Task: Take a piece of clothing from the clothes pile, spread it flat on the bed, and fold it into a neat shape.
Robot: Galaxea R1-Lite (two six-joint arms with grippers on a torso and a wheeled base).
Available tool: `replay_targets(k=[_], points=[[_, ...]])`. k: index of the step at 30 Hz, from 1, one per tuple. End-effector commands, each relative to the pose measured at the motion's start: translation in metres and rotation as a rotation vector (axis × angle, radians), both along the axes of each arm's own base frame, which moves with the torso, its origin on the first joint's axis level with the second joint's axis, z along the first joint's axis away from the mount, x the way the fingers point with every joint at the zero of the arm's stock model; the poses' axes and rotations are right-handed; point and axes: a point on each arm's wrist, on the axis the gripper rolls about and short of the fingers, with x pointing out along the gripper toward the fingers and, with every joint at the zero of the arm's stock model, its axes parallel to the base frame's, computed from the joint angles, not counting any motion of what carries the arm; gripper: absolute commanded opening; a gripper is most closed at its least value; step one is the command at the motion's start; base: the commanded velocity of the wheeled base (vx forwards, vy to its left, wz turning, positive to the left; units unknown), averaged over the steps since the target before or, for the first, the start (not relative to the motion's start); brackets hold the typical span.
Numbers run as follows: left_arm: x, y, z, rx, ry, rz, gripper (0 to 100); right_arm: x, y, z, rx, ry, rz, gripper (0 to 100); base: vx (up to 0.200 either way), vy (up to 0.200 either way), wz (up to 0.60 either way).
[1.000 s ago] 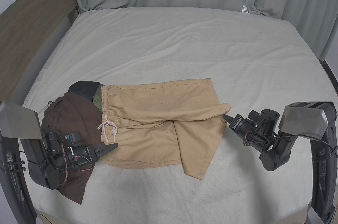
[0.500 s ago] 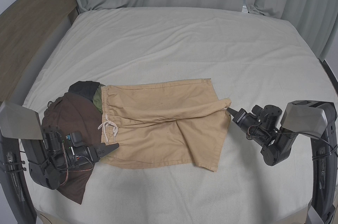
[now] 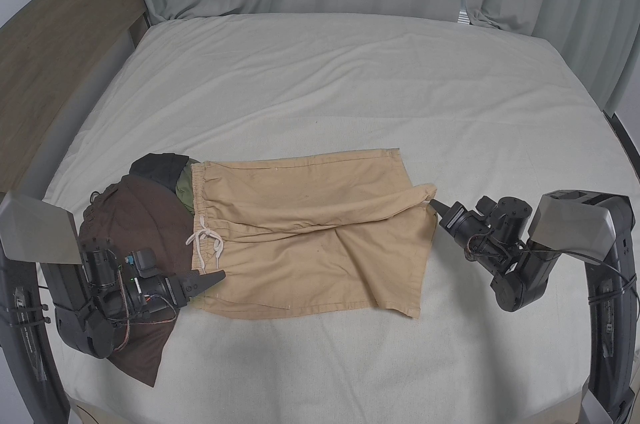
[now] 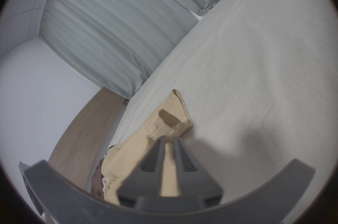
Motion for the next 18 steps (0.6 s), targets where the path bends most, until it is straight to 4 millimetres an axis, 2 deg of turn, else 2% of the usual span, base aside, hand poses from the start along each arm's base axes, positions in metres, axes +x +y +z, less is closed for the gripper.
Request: replay_targets(k=[1, 7, 12, 18], points=[[0.0, 0.0, -0.001, 0.0, 0.0, 0.0, 100, 0.002, 0.0, 0.002, -0.002, -0.012, 0.0, 100, 0.0, 0.0, 0.0], [0.0, 0.001, -0.001, -0.001, 0.004, 0.002, 100, -0.004, -0.007, 0.016, -0.049, -0.048, -0.021, 100, 0.0, 0.0, 0.0], [-0.001, 0.003, -0.002, -0.001, 0.009, 0.01, 100, -0.026, -0.008, 0.034, -0.076, -0.04, -0.012, 100, 0.0, 0.0, 0.0], [0.0, 0.014, -0.005, -0.007, 0.023, 0.045, 100, -0.051, -0.001, 0.038, -0.088, 0.004, 0.026, 100, 0.0, 0.0, 0.0]])
